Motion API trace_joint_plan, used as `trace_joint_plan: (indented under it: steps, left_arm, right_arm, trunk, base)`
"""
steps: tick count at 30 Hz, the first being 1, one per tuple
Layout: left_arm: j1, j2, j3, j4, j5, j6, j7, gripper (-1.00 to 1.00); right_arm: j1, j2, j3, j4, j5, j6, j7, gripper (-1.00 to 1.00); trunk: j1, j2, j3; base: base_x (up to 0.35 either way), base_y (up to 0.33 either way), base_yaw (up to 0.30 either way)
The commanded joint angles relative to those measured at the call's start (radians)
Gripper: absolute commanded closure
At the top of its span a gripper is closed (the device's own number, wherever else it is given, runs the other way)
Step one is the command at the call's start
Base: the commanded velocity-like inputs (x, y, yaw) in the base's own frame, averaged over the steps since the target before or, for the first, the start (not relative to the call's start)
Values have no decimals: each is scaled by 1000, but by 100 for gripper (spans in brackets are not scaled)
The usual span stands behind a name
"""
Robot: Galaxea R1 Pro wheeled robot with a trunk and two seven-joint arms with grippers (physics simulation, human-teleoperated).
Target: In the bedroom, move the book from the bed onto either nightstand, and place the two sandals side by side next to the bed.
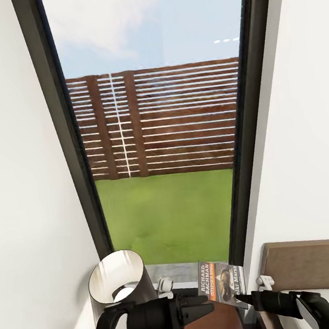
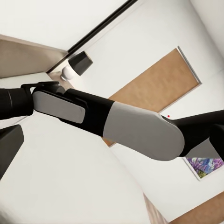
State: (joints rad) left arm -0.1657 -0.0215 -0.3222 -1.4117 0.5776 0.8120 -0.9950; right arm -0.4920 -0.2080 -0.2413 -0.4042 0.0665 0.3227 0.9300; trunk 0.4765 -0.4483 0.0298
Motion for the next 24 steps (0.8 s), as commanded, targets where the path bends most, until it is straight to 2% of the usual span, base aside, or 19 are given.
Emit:
trace_joint_plan:
  steps: [1,24]
  left_arm:
    - [0,0,0,0,4,6,0,-100]
    - [0,0,-1,20,3,7,3,-100]
  right_arm:
    - [0,1,-9,-1,7,8,6,100]
    - [0,2,-6,-1,7,11,15,100]
  trunk:
    - [0,-1,0]
    - [85,-155,-69]
  base:
    - [0,0,0]
    - [0,0,0]
